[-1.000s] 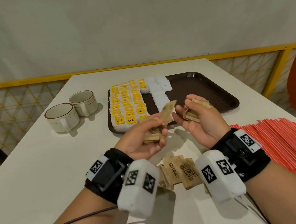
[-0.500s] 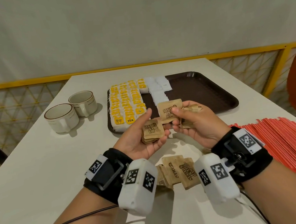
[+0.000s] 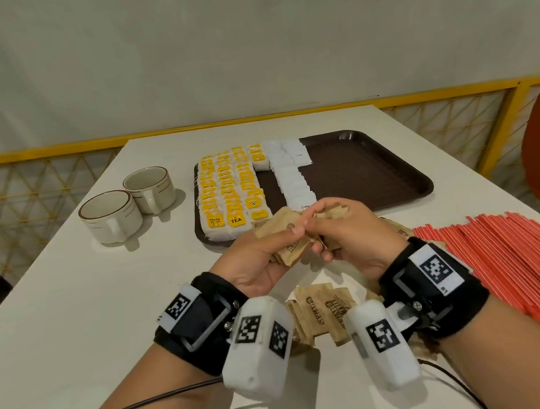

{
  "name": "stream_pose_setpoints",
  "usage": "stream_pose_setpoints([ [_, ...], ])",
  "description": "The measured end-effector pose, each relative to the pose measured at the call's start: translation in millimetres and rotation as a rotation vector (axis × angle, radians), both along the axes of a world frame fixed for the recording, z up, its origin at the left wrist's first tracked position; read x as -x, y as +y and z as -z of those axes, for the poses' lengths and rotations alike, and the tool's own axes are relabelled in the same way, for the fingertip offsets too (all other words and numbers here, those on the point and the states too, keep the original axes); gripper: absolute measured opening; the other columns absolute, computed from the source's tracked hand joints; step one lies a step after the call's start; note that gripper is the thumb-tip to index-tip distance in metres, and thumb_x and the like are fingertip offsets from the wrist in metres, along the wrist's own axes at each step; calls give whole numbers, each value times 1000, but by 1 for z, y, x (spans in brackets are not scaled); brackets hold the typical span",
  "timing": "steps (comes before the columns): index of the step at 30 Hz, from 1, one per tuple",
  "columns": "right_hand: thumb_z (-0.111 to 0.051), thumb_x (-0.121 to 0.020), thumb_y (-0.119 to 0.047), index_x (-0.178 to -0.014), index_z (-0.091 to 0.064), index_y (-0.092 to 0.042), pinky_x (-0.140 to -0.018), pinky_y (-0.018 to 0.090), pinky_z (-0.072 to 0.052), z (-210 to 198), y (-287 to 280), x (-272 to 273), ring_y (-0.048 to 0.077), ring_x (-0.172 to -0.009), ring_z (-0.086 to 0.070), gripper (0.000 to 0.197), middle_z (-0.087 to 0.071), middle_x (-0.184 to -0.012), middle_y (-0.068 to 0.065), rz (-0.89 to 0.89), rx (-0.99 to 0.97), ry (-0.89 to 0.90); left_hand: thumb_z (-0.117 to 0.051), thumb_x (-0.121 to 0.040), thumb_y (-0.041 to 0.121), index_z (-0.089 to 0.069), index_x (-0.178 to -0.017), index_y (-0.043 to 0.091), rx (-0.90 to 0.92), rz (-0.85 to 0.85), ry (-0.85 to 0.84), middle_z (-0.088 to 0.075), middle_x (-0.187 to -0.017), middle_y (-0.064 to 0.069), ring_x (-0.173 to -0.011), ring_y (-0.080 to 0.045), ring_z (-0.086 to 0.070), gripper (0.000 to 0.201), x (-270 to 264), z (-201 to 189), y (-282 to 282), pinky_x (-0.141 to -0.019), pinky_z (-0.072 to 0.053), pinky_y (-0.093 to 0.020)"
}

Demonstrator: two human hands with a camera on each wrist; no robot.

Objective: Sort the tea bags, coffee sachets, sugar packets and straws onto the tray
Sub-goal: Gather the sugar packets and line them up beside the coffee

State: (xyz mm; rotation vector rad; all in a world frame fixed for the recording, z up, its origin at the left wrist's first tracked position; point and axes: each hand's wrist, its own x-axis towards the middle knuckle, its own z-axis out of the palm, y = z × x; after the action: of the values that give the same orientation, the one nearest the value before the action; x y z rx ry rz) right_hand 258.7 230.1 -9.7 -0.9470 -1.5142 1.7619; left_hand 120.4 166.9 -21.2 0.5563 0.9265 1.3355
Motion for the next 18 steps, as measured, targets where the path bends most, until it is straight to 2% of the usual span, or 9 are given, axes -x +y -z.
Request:
stream_pose_setpoints([
  [2, -53, -92, -4, -95, -61, -8, -46, 25, -50, -6, 2, -2, 18, -54, -58, 10, -60, -74, 13, 13, 139, 127, -63, -71, 3, -74, -86, 2, 27, -38, -27, -67, -102, -20, -88, -26, -65, 19, 1, -1, 1, -83, -53, -31],
  [4, -39, -93, -3, -105, -57, -4, -53, 31, -57, -12, 4, -5, 28, -67, -63, 22, -62, -90, 24, -4, 328, 304, -61, -71, -1, -65, -99, -5, 60, -82, -154, -64, -109, -26, -92, -31, -64, 29, 4, -4, 1, -77, -56, -32],
  [6, -33, -94, 0, -113, -53, -2, -62, 36, -60, -15, 6, -8, 36, -81, -63, 28, -57, -110, 34, -23, 441, 421, -56, -78, -3, -58, -108, -6, 75, -125, -263, -63, -112, -25, -84, -30, -66, 31, 6, -7, 1, -65, -59, -28],
  [9, -39, -96, 3, -124, -49, -3, -65, 37, -61, -14, 8, -6, 38, -88, -65, 31, -50, -124, 38, -5, 484, 482, -49, -90, 2, -51, -121, 1, 91, -188, -315, -63, -110, -19, -61, -19, -66, 31, 10, -9, 2, -52, -55, -21],
  [12, -46, -95, 4, -124, -49, -3, -66, 36, -61, -10, 10, -4, 35, -86, -68, 30, -48, -129, 37, 25, 464, 498, -58, -77, 8, -51, -121, 5, 100, -192, -349, -67, -93, -16, -58, -16, -58, 44, 11, -10, 2, -48, -50, -20],
  [14, -48, -94, 2, -121, -49, -2, -62, 34, -61, -7, 11, -3, 31, -80, -70, 27, -55, -121, 35, 39, 447, 489, -60, -73, 12, -56, -113, 1, 110, -158, -355, -68, -90, -17, -64, -20, -60, 42, 10, -11, 0, -52, -53, -24],
  [16, -48, -96, -3, -118, -49, -4, -55, 30, -59, -7, 11, -3, 26, -67, -70, 22, -68, -93, 27, 54, 437, 455, -56, -81, 7, -57, -101, -5, 92, -125, -354, -66, -101, -27, -78, -30, -66, 24, 8, -12, -1, -64, -58, -34],
  [18, -47, -98, -12, -109, -51, -9, -45, 23, -53, -8, 10, -4, 20, -55, -67, 12, -69, -69, 16, 37, 438, 372, -50, -89, 2, -56, -95, -4, 59, -122, -362, -61, -112, -34, -86, -39, -68, 10, 5, -13, -2, -70, -58, -43],
])
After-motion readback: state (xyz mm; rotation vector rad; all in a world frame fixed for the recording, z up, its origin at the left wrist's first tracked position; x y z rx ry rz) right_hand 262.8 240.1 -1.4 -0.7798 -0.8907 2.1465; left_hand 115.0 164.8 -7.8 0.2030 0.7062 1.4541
